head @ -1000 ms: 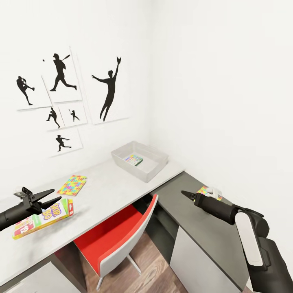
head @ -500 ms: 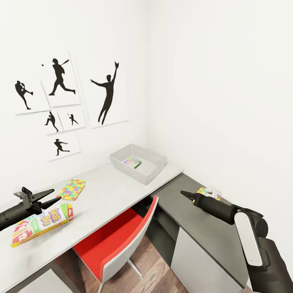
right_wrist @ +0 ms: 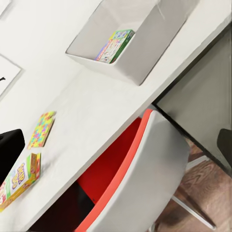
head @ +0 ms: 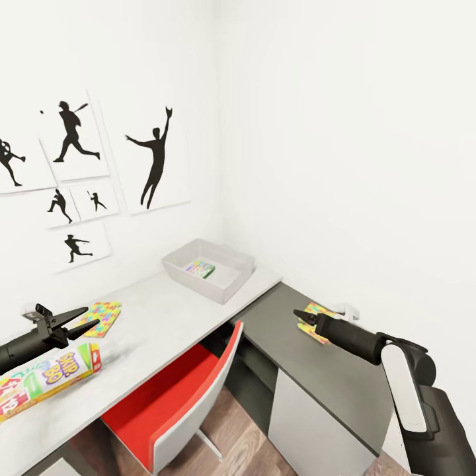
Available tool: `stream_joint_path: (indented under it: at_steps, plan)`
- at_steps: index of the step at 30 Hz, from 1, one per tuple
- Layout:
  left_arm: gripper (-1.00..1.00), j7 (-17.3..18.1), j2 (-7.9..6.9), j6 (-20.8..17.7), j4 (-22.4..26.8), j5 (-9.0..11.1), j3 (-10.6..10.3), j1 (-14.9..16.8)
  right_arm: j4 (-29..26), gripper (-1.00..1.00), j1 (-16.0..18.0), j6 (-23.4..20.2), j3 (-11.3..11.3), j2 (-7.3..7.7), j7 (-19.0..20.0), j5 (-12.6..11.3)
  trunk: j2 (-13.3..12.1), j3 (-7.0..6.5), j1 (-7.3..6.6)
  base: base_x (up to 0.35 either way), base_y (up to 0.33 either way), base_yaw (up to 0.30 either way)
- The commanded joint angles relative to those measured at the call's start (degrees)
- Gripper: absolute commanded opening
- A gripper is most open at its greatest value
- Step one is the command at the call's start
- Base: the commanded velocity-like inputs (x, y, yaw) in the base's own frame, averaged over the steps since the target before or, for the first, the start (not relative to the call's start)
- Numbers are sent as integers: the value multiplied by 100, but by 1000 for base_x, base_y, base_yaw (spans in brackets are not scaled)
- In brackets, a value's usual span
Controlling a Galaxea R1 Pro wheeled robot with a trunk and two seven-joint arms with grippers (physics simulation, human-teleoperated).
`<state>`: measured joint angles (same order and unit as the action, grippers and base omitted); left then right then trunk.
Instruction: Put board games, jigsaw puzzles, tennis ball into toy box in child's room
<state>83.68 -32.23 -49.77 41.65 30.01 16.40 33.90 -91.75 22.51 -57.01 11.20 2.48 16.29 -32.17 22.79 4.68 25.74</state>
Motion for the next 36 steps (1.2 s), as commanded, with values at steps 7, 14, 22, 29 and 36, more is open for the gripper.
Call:
stream_joint_path:
  at_steps: [7, 14, 22, 29, 36]
  plan:
    - [100, 16, -2, -59, 1, 10, -1, 3, 0, 100, 8, -28, -3, -2, 133, 53, 13, -6, 4, -64, -15, -261]
    - [100, 16, -2, -59, 1, 8, -4, 3, 7, 100, 8, -28, -4, -2, 145, 53, 13, -8, 4, -233, -88, -276]
    - [100, 15, 5, -59, 1, 8, -5, 3, 8, 100, 8, -22, 11, -2, 141, 53, 13, -8, 4, -165, -55, -278]
    - [100, 14, 4, -59, 1, 6, -3, 3, 8, 100, 8, -21, 13, -2, 142, 53, 13, -8, 4, -38, -5, -278]
    - [100, 15, 3, -59, 1, 5, -2, 3, 8, 100, 8, -22, 24, -2, 146, 52, 13, -8, 4, -35, 0, -278]
